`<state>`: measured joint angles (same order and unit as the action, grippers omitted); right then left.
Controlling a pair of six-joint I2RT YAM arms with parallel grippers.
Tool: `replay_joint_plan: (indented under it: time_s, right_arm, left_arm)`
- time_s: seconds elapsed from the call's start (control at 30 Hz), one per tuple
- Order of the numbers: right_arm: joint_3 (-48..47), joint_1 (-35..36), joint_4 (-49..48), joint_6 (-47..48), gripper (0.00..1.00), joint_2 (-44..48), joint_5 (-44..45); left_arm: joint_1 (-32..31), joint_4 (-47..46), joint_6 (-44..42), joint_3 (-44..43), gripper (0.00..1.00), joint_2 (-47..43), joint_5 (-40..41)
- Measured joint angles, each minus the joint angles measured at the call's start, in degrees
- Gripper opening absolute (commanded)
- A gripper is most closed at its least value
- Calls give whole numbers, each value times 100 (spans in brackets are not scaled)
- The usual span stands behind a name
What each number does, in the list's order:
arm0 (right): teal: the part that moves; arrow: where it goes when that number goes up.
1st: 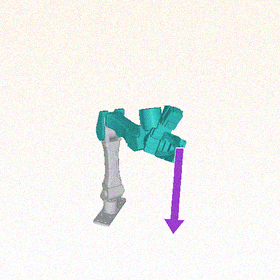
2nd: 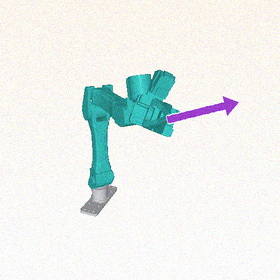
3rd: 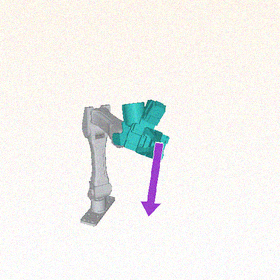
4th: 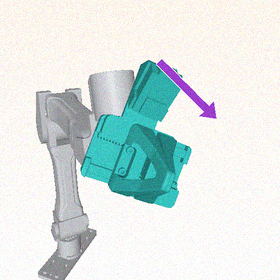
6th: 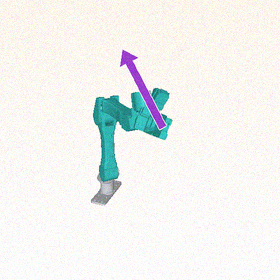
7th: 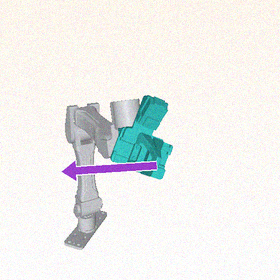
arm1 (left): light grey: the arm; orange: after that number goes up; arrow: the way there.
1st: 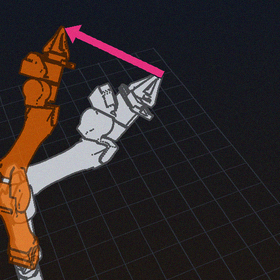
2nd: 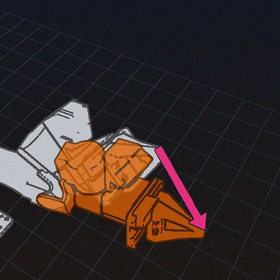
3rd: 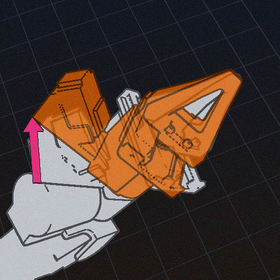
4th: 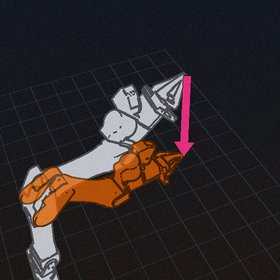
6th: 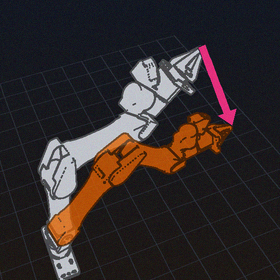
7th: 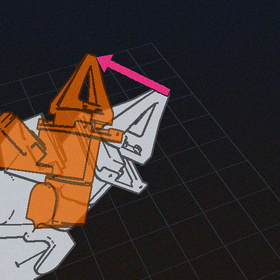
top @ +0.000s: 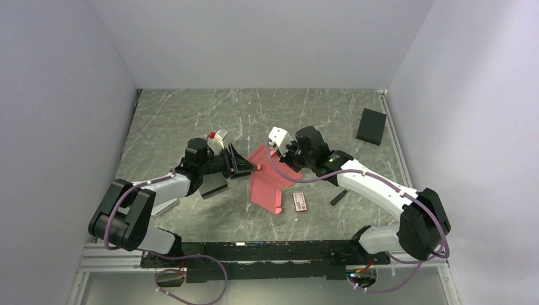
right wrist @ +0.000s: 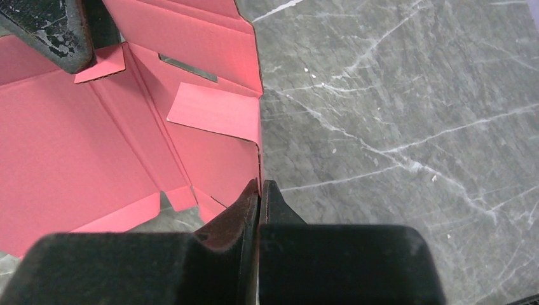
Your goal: Fold the paper box
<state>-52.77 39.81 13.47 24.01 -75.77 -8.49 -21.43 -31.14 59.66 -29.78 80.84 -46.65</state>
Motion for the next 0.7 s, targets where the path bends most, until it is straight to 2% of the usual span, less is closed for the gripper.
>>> replay_joint_plan:
  time_s: [0.33, 0.53, 0.7]
  right_arm:
    - [0, 9, 33, 7, 0, -57, 306]
    - [0, 33, 46, -4, 0, -131, 378]
    - [-11, 46, 55, -66, 0, -155, 334]
  left_arm:
    - [-153, 433, -72, -313, 47, 227, 129]
    - [-232, 970, -459, -424, 49, 162, 352]
    - [-245, 1008, -802, -420, 50, 61, 376]
